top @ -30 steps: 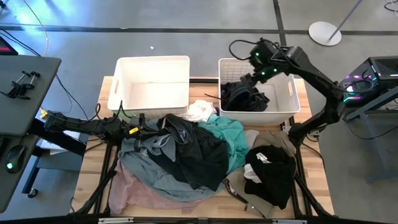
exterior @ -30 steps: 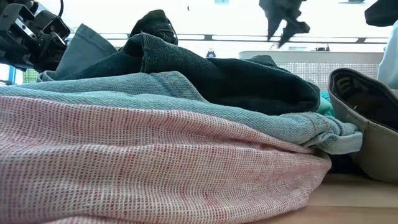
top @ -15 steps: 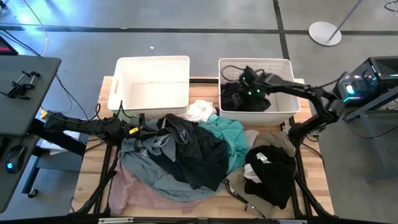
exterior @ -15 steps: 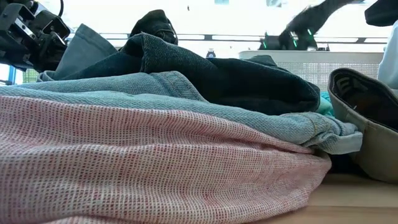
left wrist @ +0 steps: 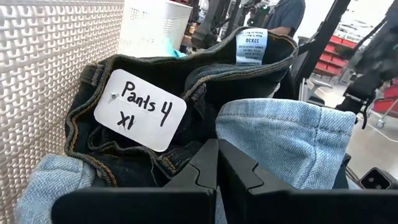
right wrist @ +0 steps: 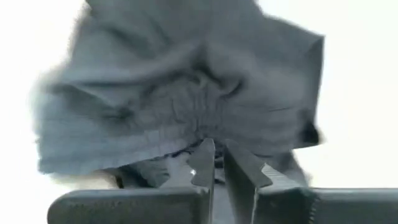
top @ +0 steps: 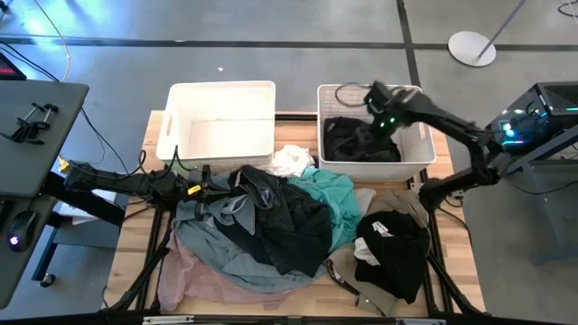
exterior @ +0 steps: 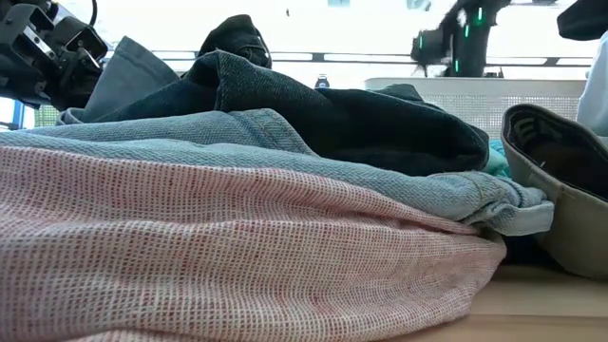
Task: Sort clothes
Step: Put the black pants into the right white bin, then put the black shirt into the right white bin
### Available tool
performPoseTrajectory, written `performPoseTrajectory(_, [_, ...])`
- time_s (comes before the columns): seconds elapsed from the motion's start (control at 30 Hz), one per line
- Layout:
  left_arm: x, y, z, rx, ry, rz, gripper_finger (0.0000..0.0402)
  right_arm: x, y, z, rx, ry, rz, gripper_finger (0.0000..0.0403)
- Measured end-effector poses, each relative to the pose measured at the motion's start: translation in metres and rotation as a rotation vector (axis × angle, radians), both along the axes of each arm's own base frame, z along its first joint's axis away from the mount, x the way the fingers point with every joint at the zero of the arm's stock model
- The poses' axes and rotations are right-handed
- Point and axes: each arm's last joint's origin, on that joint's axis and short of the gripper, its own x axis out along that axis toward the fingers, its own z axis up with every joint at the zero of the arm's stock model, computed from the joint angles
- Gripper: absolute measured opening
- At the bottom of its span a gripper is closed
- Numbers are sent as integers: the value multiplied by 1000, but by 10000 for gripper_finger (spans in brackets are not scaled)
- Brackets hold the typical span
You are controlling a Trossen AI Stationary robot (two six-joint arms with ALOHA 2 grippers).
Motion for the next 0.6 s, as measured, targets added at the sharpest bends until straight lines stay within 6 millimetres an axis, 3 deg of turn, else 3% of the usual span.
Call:
performPoseTrajectory(0.13, [0, 0, 0, 0, 0, 0, 0, -2, 25, 70, -68, -119, 27, 48])
performPoseTrajectory(0.33, [0, 0, 0, 0, 0, 0, 0, -13, 89, 144, -142, -275, 134, 149])
performPoseTrajectory(0.47, [0, 0, 0, 0, 0, 0, 0, -10, 144, 162, -84, -390, 258, 190])
performPoseTrajectory(0.6, [0, 0, 0, 0, 0, 0, 0, 13, 205, 150, -15, -371, 409, 192])
